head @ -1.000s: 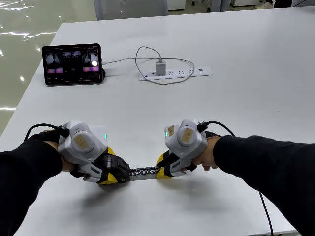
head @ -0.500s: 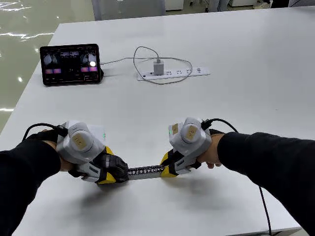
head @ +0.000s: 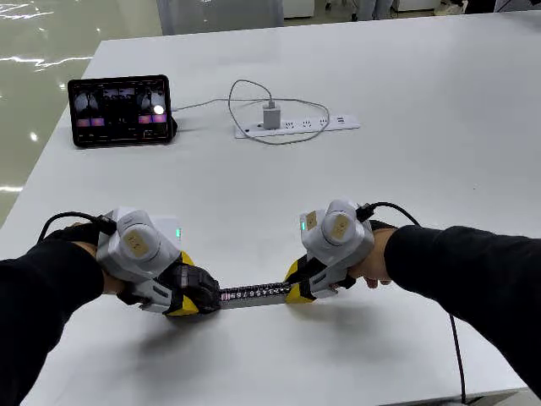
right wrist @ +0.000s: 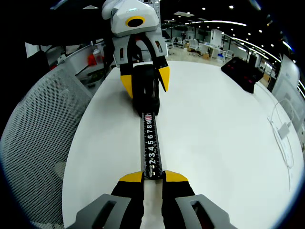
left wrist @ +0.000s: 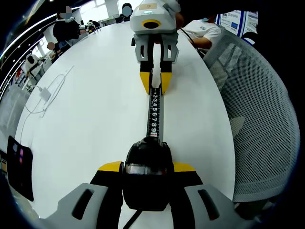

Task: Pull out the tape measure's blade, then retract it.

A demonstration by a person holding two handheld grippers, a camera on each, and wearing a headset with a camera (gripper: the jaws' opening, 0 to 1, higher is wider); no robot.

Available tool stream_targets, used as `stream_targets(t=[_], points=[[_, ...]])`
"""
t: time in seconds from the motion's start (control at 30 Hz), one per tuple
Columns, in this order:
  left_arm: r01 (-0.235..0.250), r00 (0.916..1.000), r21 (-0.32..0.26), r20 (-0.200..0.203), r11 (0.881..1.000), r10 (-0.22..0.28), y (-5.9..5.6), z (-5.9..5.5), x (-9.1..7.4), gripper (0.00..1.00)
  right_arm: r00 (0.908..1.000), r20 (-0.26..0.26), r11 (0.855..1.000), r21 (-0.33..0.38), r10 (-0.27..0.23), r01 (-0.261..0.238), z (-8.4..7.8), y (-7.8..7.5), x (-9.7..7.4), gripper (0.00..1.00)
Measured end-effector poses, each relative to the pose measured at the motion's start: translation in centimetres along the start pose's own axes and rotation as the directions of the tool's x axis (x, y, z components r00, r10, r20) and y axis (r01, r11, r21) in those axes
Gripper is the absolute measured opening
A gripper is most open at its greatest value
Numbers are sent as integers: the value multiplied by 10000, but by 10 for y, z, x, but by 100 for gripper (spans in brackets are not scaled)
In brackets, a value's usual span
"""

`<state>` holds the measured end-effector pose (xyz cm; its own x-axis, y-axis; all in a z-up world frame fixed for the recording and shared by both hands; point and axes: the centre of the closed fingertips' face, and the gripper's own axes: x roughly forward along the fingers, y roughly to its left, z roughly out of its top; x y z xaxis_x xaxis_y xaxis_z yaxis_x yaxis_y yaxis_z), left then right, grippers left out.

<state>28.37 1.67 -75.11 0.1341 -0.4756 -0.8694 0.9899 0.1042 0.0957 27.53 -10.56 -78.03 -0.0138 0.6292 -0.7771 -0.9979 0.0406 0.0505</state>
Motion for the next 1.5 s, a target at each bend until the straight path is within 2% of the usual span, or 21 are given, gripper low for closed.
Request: stream_targets(t=[1.5], points=[[-32,10000,22,12,10000,32,2,-1,2,32,9996,-278,9993,359,-86,96,-42,-3,-36,10]])
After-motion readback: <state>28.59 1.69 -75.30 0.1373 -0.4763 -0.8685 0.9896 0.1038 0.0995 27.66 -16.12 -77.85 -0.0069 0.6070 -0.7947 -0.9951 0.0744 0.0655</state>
